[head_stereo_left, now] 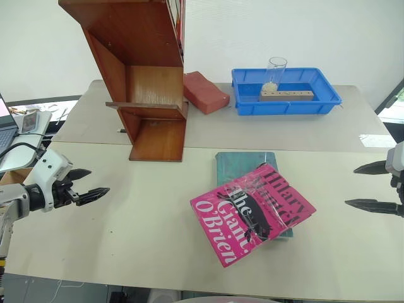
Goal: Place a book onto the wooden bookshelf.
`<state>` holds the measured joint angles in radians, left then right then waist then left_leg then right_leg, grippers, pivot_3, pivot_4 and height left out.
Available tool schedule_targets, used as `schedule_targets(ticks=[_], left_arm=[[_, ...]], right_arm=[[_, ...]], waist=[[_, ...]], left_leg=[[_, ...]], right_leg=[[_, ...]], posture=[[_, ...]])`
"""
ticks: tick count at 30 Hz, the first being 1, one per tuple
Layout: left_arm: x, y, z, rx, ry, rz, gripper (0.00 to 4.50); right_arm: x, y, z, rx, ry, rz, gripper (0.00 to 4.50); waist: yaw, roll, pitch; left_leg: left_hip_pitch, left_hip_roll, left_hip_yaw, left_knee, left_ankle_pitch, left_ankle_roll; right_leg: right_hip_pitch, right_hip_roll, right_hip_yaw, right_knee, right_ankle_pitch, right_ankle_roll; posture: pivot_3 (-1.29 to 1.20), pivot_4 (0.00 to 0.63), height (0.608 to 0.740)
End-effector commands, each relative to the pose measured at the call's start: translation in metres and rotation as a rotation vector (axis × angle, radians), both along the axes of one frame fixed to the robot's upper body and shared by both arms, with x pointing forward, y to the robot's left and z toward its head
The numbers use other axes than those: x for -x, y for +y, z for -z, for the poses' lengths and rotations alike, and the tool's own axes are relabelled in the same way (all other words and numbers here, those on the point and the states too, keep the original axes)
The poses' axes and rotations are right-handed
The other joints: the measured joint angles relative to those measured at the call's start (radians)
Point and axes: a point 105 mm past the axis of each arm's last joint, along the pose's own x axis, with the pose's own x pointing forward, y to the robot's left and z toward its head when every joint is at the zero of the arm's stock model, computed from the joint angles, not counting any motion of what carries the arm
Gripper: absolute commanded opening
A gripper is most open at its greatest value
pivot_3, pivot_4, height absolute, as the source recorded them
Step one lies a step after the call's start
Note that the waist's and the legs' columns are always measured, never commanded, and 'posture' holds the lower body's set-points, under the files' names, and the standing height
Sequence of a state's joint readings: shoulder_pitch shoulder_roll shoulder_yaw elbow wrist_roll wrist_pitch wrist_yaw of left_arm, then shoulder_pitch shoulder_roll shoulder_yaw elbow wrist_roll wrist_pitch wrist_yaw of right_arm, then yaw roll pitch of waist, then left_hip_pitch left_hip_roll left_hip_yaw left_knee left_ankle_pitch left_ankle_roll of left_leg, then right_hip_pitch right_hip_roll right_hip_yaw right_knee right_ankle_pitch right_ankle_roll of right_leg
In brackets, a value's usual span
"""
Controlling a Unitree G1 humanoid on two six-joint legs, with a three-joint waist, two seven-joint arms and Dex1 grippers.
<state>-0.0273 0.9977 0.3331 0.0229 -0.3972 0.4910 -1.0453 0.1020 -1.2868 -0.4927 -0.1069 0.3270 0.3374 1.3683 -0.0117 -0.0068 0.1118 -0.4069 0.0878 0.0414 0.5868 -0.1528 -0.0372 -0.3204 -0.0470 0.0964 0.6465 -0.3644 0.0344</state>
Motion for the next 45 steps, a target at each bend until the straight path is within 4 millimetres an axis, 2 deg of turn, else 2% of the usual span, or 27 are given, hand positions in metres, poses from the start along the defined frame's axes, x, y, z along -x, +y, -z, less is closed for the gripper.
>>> schedule_targets(ticks=[1, 13, 18, 22, 24, 26, 28, 29, 31, 35, 37, 38, 42, 45], left_arm=[[0.001, 0.006, -0.009, -0.037, -0.029, 0.009, 4.50], [-0.005, 0.009, -0.008, -0.040, -0.042, 0.004, 4.50], [-0.013, 0.000, -0.007, -0.021, -0.043, 0.039, 4.50], [-0.028, -0.027, -0.009, 0.054, -0.058, 0.099, 4.50], [-0.038, -0.062, -0.010, 0.170, -0.048, 0.170, 4.50], [-0.042, -0.080, -0.011, 0.237, -0.036, 0.206, 4.50], [-0.046, -0.111, -0.009, 0.341, -0.006, 0.276, 4.50], [-0.047, -0.123, -0.009, 0.377, 0.006, 0.306, 3.93], [-0.051, -0.146, 0.005, 0.354, 0.042, 0.362, 3.13], [-0.059, -0.173, 0.027, 0.318, 0.090, 0.417, 1.14], [-0.061, -0.187, 0.036, 0.304, 0.117, 0.452, 0.20], [-0.060, -0.193, 0.042, 0.300, 0.136, 0.474, 0.05], [-0.054, -0.212, 0.056, 0.283, 0.187, 0.554, 0.05], [-0.042, -0.223, 0.059, 0.292, 0.229, 0.628, 0.05]], right_arm=[[-0.003, -0.005, -0.005, 0.026, -0.045, 0.029, 4.45], [-0.009, -0.009, 0.000, 0.038, -0.108, 0.067, 4.45], [-0.006, -0.007, 0.000, 0.019, -0.122, 0.072, 4.45], [0.000, -0.003, 0.002, -0.004, -0.118, 0.080, 4.45], [0.006, 0.005, 0.004, -0.028, -0.126, 0.080, 3.91], [0.012, 0.011, 0.005, -0.044, -0.124, 0.080, 3.28], [0.028, 0.021, 0.013, -0.051, -0.084, 0.072, 2.60], [0.035, 0.024, 0.016, -0.050, -0.066, 0.070, 2.23], [0.051, 0.030, 0.028, -0.033, -0.024, 0.080, 1.49], [0.062, 0.038, 0.043, -0.032, -0.004, 0.097, 0.12], [0.059, 0.047, 0.048, -0.055, -0.015, 0.097, 0.00], [0.055, 0.051, 0.050, -0.067, -0.024, 0.096, 0.00], [0.045, 0.061, 0.058, -0.094, -0.038, 0.090, 0.00], [0.029, 0.067, 0.067, -0.114, -0.059, 0.085, 0.00]], waist=[[0.000, 0.000, 0.000], [0.001, 0.000, 0.000], [0.002, 0.000, 0.000], [0.010, 0.000, 0.000], [0.021, 0.000, 0.000], [0.024, 0.000, -0.001], [0.026, 0.000, -0.001], [0.028, -0.001, -0.001], [0.031, -0.002, -0.002], [0.014, -0.003, -0.002], [0.009, -0.003, -0.002], [0.005, -0.003, -0.002], [0.000, -0.003, -0.002], [-0.001, -0.003, -0.003]], left_leg=[[0.000, 0.000, 0.000, 0.000, 0.000, 0.000], [0.000, 0.000, 0.000, 0.000, 0.000, 0.000], [0.000, 0.000, 0.000, 0.000, 0.000, 0.001], [0.000, 0.000, 0.000, 0.001, 0.003, 0.005], [-0.001, -0.001, 0.000, 0.002, 0.003, 0.006], [-0.002, -0.001, -0.001, 0.003, 0.004, 0.006], [-0.003, -0.001, -0.001, 0.004, 0.004, 0.006], [-0.004, -0.001, -0.002, 0.004, 0.004, 0.006], [-0.004, -0.002, -0.005, 0.004, 0.004, 0.006], [-0.003, -0.004, -0.007, 0.005, 0.004, 0.006], [-0.003, -0.004, -0.008, 0.005, 0.004, 0.006], [-0.003, -0.004, -0.009, 0.005, 0.004, 0.006], [-0.005, -0.005, -0.010, 0.004, 0.004, 0.006], [-0.008, -0.005, -0.011, 0.004, 0.004, 0.006]], right_leg=[[0.000, 0.000, 0.000, 0.000, 0.000, 0.000], [0.000, 0.000, 0.000, 0.000, 0.000, 0.000], [0.000, 0.000, 0.000, 0.000, 0.000, 0.000], [0.001, 0.000, 0.000, 0.001, 0.000, 0.001], [0.001, 0.000, 0.000, 0.001, 0.000, 0.001], [0.002, 0.001, 0.000, 0.001, 0.000, 0.002], [0.002, 0.001, 0.000, 0.001, 0.001, 0.003], [0.003, 0.001, 0.000, 0.001, 0.001, 0.003], [0.003, 0.002, -0.001, 0.001, 0.000, 0.004], [0.004, 0.003, 0.001, 0.001, 0.000, 0.004], [0.004, 0.003, 0.001, 0.000, -0.001, 0.007], [0.004, 0.003, 0.001, 0.000, -0.001, 0.007], [0.004, 0.004, 0.001, 0.000, 0.000, 0.005], [0.005, 0.004, 0.000, 0.001, 0.000, 0.004]], posture=[[0.00, 0.150, 0.673], [0.00, 0.150, 0.673], [0.00, 0.150, 0.673], [0.00, 0.150, 0.673], [0.00, 0.150, 0.673], [0.00, 0.150, 0.673], [0.00, 0.150, 0.673], [0.00, 0.150, 0.673], [0.00, 0.150, 0.673], [0.00, 0.150, 0.673], [0.00, 0.150, 0.673], [0.00, 0.150, 0.673], [0.00, 0.150, 0.673], [0.00, 0.150, 0.673]])
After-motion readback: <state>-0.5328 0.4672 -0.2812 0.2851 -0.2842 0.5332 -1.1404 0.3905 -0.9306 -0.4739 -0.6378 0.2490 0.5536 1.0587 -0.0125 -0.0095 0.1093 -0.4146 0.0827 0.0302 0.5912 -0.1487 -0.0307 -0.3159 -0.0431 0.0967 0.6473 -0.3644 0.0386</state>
